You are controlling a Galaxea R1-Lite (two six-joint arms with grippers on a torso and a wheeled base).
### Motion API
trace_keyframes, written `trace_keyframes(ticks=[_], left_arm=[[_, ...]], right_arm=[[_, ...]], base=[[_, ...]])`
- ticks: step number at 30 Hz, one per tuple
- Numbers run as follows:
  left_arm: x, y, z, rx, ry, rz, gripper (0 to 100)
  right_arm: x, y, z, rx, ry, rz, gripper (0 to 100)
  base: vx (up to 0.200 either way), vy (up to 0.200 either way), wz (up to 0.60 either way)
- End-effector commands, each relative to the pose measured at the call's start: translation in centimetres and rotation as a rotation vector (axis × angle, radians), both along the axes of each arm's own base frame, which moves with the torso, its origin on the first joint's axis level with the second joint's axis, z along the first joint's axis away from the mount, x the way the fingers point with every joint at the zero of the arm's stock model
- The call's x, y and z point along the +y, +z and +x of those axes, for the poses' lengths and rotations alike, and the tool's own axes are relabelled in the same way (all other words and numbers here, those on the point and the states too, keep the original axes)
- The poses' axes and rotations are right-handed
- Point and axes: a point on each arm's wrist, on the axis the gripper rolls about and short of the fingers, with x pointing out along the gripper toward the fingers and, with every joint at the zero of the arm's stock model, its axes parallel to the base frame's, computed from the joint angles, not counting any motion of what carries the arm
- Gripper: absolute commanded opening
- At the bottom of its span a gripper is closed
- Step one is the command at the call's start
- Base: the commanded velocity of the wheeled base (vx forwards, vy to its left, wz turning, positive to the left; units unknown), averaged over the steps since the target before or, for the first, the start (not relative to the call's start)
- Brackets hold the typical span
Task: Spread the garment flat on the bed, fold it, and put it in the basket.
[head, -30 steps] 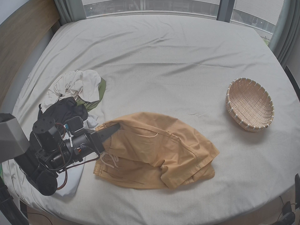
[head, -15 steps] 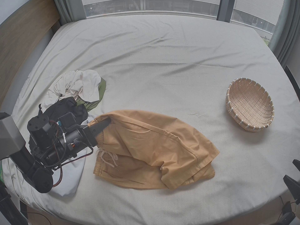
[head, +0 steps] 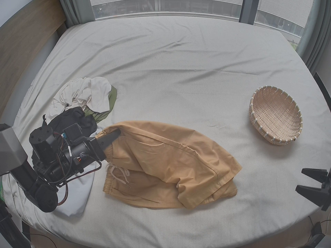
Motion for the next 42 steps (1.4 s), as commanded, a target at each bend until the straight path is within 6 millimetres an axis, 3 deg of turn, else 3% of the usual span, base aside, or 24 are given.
trace_keyframes(ticks=[1, 6, 12, 21, 42], left_arm=[[-0.5, -0.3, 0.2, 0.005, -0.015, 0.006, 0], [-0.6, -0.4, 0.1, 0.005, -0.015, 0.008, 0], [-0.4, -0.5, 0.2, 0.011, -0.007, 0.008, 0], [-0.4, -0.3, 0.1, 0.0, -0.009, 0.013, 0], [-0.4, -0.7, 0.2, 0.005, -0.007, 0.027, 0]], right_arm=[[1.5, -1.0, 5.4, 0.152, 0.045, 0.017, 100], [3.4, -2.5, 9.1, 0.255, 0.079, 0.083, 100], [5.5, -3.9, 10.5, 0.318, 0.128, 0.154, 100], [6.7, -6.6, 13.0, 0.381, 0.127, 0.13, 100], [9.3, -13.0, 15.7, 0.473, 0.071, 0.038, 100]], base=[[0.0, 0.0, 0.0], [0.0, 0.0, 0.0], [0.0, 0.0, 0.0], [0.0, 0.0, 0.0], [0.0, 0.0, 0.0]])
